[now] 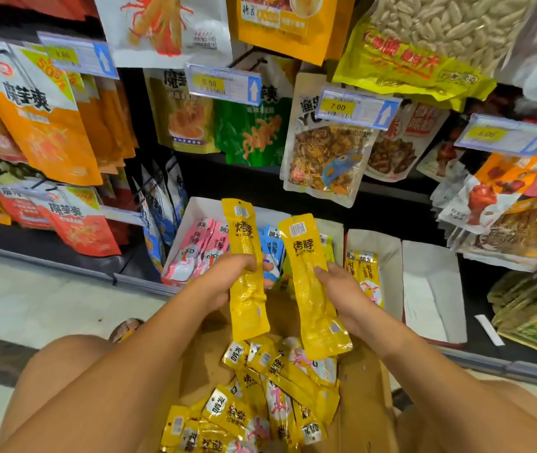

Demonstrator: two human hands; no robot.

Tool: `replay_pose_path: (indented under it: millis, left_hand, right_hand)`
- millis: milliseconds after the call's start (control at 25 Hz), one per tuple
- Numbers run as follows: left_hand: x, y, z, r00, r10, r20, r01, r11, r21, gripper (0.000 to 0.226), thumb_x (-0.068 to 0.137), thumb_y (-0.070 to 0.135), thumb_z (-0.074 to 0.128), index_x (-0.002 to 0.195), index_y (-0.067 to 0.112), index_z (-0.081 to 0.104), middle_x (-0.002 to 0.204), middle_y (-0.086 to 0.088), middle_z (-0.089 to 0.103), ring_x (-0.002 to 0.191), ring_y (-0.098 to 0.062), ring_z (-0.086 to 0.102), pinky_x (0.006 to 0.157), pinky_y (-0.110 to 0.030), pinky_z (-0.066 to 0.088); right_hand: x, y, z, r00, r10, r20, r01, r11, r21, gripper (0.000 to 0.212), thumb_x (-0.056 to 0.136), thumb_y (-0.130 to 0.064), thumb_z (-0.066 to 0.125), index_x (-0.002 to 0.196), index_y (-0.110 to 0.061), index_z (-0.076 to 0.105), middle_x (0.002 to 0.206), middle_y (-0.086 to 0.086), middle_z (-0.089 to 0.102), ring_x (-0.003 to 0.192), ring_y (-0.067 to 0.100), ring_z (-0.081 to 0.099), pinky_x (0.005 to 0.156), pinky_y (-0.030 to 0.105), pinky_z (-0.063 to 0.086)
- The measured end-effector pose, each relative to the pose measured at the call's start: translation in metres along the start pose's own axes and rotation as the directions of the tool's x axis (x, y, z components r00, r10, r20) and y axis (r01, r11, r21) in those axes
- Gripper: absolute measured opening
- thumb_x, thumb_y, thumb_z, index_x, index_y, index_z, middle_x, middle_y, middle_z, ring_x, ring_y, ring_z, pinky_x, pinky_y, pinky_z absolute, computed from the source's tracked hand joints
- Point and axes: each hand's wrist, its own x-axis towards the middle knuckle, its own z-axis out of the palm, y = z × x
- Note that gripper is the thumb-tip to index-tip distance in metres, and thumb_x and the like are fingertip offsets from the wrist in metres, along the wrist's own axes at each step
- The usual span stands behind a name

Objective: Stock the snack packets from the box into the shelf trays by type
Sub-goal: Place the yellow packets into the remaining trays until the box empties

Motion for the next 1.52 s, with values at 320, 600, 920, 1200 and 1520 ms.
replay_pose_path:
  millis: [320, 600, 920, 1200, 1520]
  left_hand:
    - [-0.002, 0.004, -0.006, 0.995, -0.081, 0.054, 0.091, 0.970, -0.226, 0.039, 0.097, 0.019, 0.049, 0.133, 0.004, 0.056, 0.085, -0.011, 0.062, 0.073, -0.029, 0.063, 0.071, -0.042, 0.048]
    - [-0.012, 0.012, -0.005, 0.994, -0.105, 0.037, 0.110, 0.974, -0.196, 0.085, 0.090, 0.081, 0.039, 0.123, 0.007, 0.064, 0.112, -0.016, 0.073, 0.084, -0.031, 0.070, 0.067, -0.039, 0.053]
    - [-0.010, 0.011, -0.005, 0.993, -0.115, -0.035, 0.107, 0.979, -0.173, 0.090, 0.087, 0.083, 0.044, 0.123, 0.004, 0.066, 0.097, -0.014, 0.072, 0.075, -0.029, 0.072, 0.060, -0.034, 0.056]
    - [-0.012, 0.012, -0.005, 0.995, -0.098, 0.003, 0.097, 0.975, -0.199, 0.081, 0.084, 0.085, 0.046, 0.105, 0.009, 0.064, 0.071, -0.003, 0.059, 0.057, -0.018, 0.053, 0.050, -0.027, 0.046]
    - [-0.012, 0.012, -0.006, 0.994, -0.111, -0.004, 0.107, 0.969, -0.224, 0.075, 0.090, 0.082, 0.039, 0.106, 0.011, 0.059, 0.067, -0.001, 0.055, 0.053, -0.016, 0.048, 0.047, -0.024, 0.040]
  right_hand:
    - [-0.025, -0.025, 0.004, 0.973, 0.186, 0.139, -0.213, 0.953, 0.216, 0.037, 0.105, -0.028, 0.044, 0.123, -0.003, 0.064, 0.113, 0.025, 0.070, 0.092, 0.040, 0.070, 0.085, 0.050, 0.056]
    - [-0.033, -0.027, -0.001, 0.960, 0.144, 0.240, -0.227, 0.901, 0.369, 0.049, 0.103, -0.040, 0.037, 0.132, -0.007, 0.059, 0.118, 0.017, 0.071, 0.095, 0.031, 0.072, 0.096, 0.055, 0.049]
    - [-0.023, -0.024, -0.015, 0.937, 0.166, 0.309, -0.307, 0.813, 0.494, 0.061, 0.096, -0.058, 0.042, 0.134, -0.014, 0.061, 0.112, 0.015, 0.068, 0.118, 0.036, 0.062, 0.103, 0.066, 0.040]
    - [-0.018, -0.022, -0.016, 0.943, 0.164, 0.290, -0.286, 0.843, 0.455, 0.064, 0.097, -0.062, 0.037, 0.131, -0.013, 0.062, 0.092, 0.010, 0.064, 0.083, 0.026, 0.062, 0.081, 0.048, 0.051]
    - [-0.015, -0.020, -0.004, 0.970, 0.102, 0.220, -0.179, 0.913, 0.367, 0.042, 0.083, -0.022, 0.074, 0.118, -0.003, 0.058, 0.101, 0.015, 0.068, 0.096, 0.028, 0.066, 0.085, 0.045, 0.058]
